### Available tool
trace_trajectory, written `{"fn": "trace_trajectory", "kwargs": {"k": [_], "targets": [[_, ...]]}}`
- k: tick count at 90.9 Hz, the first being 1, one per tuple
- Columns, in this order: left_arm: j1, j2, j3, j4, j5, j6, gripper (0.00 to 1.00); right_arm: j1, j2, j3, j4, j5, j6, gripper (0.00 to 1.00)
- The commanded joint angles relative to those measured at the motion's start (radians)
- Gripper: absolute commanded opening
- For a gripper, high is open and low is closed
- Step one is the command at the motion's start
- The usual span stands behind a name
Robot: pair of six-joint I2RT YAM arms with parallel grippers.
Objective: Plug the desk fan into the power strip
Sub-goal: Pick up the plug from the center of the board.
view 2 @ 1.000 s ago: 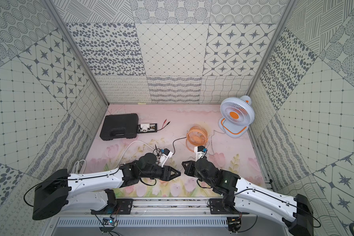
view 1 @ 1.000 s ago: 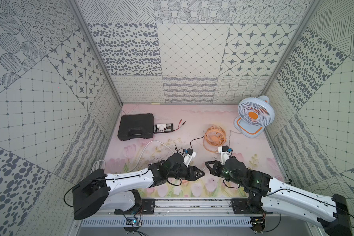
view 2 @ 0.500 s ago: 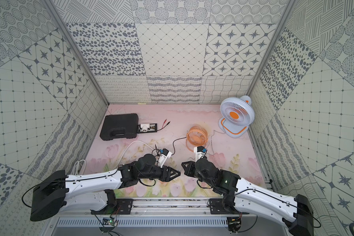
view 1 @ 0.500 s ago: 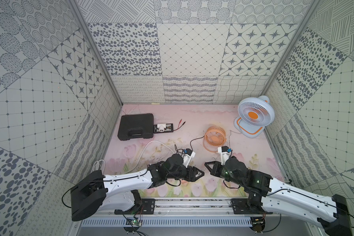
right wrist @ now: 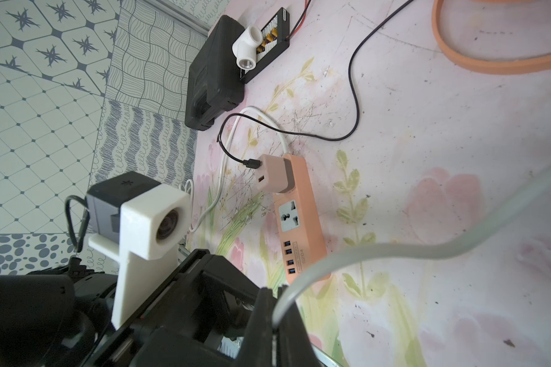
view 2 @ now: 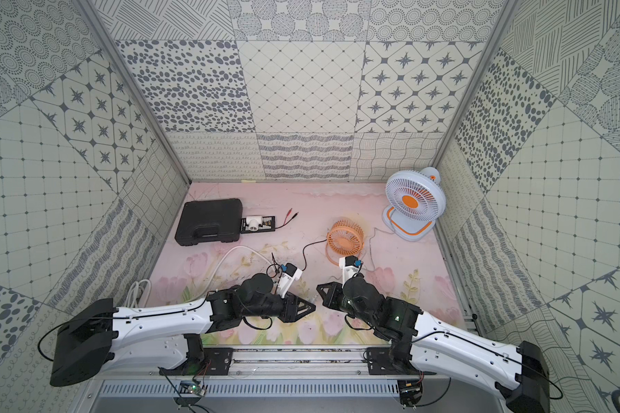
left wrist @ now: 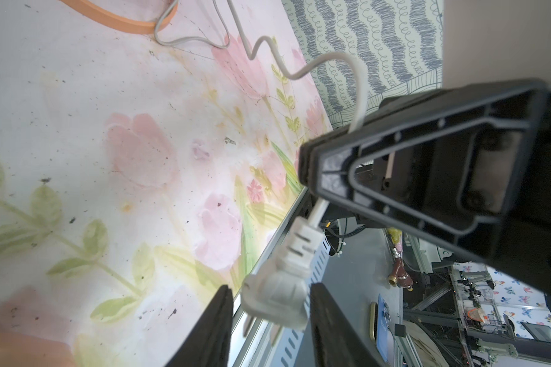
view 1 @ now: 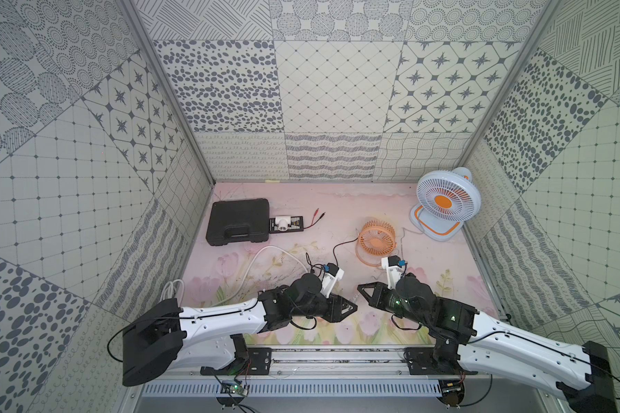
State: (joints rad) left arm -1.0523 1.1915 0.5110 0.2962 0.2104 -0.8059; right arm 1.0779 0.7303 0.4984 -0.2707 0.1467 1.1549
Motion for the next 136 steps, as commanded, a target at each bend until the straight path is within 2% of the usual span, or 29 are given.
{"fn": "trace_trajectory", "kwargs": {"k": [1, 18, 32, 41, 78, 91, 99, 107, 115, 129, 136], "targets": [[-0.013, -0.010, -0.007, 0.030, -0.032, 0.052, 0.43, 0.004, -0.014, 0.004, 0.057, -0.007, 0.012, 0.02], [-0.029, -0.008, -0.006, 0.020, -0.058, 0.069, 0.40, 0.004, -0.011, -0.001, 0.064, -0.008, 0.022, 0.02], [-0.054, -0.017, 0.005, -0.020, -0.118, 0.102, 0.54, 0.005, -0.011, -0.001, 0.077, -0.022, 0.023, 0.02], [-0.054, -0.038, -0.008, -0.011, -0.137, 0.106, 0.57, 0.004, -0.005, 0.000, 0.078, -0.028, 0.025, 0.02], [-0.055, -0.068, -0.031, 0.018, -0.125, 0.105, 0.32, 0.004, 0.012, -0.006, 0.085, -0.026, 0.043, 0.02], [-0.055, -0.073, -0.027, 0.007, -0.133, 0.104, 0.19, 0.004, 0.004, -0.008, 0.085, -0.022, 0.044, 0.03], [-0.055, -0.073, -0.023, 0.001, -0.136, 0.109, 0.12, 0.004, 0.017, -0.001, 0.084, -0.029, 0.043, 0.10], [-0.055, -0.072, -0.013, -0.015, -0.141, 0.123, 0.08, 0.000, 0.031, 0.033, 0.036, -0.045, 0.025, 0.31], [-0.057, -0.072, 0.006, -0.046, -0.149, 0.147, 0.03, -0.018, 0.041, 0.087, -0.058, -0.073, -0.003, 0.47], [-0.090, -0.078, 0.038, -0.104, -0.186, 0.220, 0.01, -0.087, 0.073, 0.163, -0.221, -0.235, -0.062, 0.58], [-0.131, -0.074, 0.065, -0.142, -0.249, 0.288, 0.00, -0.092, 0.098, 0.192, -0.261, -0.292, -0.090, 0.57]]}}
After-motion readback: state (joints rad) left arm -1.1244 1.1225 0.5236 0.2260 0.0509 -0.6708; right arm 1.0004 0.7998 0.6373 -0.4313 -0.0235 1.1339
